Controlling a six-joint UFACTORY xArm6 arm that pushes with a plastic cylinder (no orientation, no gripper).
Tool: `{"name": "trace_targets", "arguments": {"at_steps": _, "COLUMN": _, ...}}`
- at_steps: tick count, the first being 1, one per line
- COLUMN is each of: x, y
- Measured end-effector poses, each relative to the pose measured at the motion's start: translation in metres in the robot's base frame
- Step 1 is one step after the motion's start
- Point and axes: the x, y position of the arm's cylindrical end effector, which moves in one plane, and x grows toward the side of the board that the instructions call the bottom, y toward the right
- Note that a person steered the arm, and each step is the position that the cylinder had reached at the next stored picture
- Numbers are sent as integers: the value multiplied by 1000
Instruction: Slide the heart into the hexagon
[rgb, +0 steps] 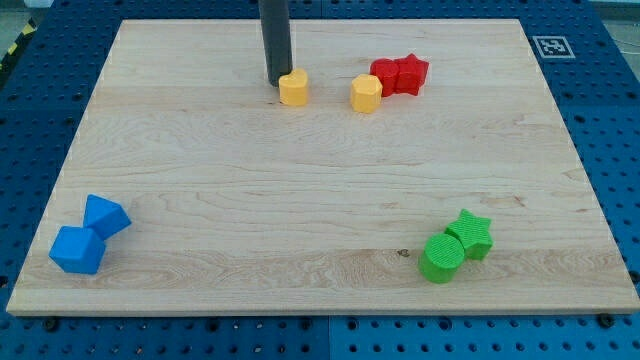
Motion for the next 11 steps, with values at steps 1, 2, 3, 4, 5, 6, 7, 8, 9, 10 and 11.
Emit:
{"name": "trace_targets", "arguments": {"at_steps": 1, "x": 11, "y": 2}}
{"name": "trace_targets", "arguments": {"at_steps": 2, "x": 11, "y": 2}}
{"name": "trace_targets", "arguments": {"at_steps": 3, "x": 11, "y": -4}}
{"name": "trace_targets", "arguments": {"at_steps": 4, "x": 11, "y": -12}}
{"name": "trace_targets", "arguments": {"at_steps": 5, "x": 12, "y": -2}}
{"name": "trace_targets", "arguments": {"at_steps": 6, "x": 12, "y": 9}}
{"name": "trace_targets", "arguments": {"at_steps": 7, "x": 16, "y": 18}}
{"name": "trace_targets", "arguments": {"at_steps": 8, "x": 27, "y": 11}}
{"name": "trace_targets", "arguments": {"at_steps": 9, "x": 28, "y": 10}}
{"name": "trace_targets", "arguments": {"at_steps": 10, "x": 31, "y": 34}}
{"name": "trace_targets", "arguments": {"at_steps": 11, "x": 32, "y": 48}}
